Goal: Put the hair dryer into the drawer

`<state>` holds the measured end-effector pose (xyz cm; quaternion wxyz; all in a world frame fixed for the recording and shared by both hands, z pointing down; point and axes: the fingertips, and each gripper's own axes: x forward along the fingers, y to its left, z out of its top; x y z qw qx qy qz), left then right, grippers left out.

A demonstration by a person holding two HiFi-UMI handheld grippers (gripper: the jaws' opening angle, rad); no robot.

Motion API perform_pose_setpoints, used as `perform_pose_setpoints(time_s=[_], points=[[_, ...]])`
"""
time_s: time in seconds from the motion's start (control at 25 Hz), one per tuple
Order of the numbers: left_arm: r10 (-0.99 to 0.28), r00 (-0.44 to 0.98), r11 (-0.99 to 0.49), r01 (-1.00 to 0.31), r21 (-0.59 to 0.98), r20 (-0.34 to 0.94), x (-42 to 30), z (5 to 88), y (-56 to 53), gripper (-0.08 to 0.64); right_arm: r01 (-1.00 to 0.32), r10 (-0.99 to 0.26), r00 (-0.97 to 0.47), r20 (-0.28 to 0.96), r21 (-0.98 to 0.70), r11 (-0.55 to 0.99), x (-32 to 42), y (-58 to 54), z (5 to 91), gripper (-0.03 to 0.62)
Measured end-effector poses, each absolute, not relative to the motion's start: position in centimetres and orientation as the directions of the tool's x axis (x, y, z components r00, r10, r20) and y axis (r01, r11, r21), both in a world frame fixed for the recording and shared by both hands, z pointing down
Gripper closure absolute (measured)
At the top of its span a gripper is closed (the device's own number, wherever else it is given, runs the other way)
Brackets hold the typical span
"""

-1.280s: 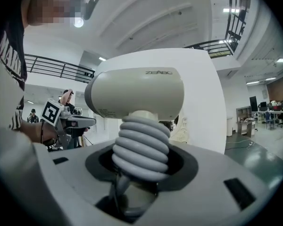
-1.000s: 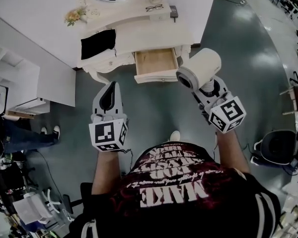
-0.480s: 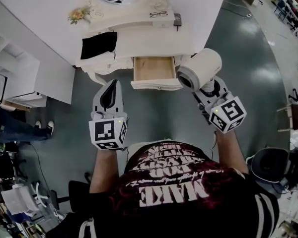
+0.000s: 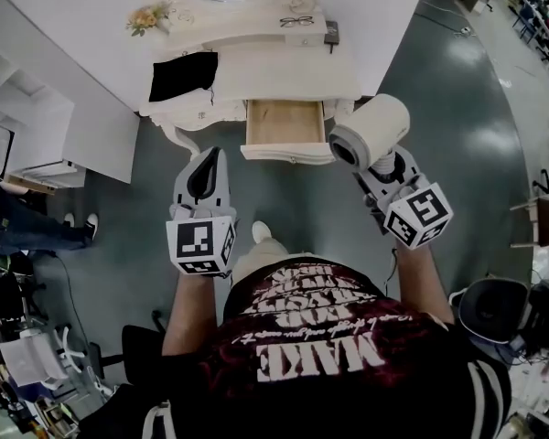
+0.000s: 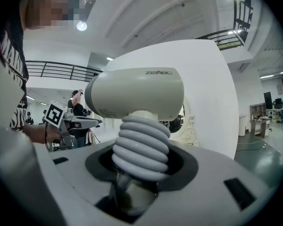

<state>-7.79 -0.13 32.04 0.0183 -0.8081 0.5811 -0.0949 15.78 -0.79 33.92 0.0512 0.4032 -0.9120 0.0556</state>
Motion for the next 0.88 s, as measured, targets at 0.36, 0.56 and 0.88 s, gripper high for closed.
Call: perform_pose_setpoints(time_s=[0.36, 0.56, 0.88], points=[[-0.935, 0.318, -0.339, -0.931, -0.134, 0.16, -8.4, 33.2, -2.3, 0.555, -0.751, -0.736, -0.659, 0.153, -0.097, 0.653, 15.1, -2.6, 35.3, 0.391], [-0.929, 0.334, -0.354, -0.927, -0.125, 0.158, -8.3, 33.6, -3.9, 0.555, -0.758, -0.741, -0.651, 0.163, -0.087, 0.646, 14.8, -3.8, 35.4, 0.391], [-0.92, 0.357, -0.377, -0.919, -0.115, 0.162, -9.5, 34.5, -6.9, 0.555, -0.767, -0.75, -0.641, 0.163, -0.098, 0.634, 13.4, -6.4, 35.6, 0.391]])
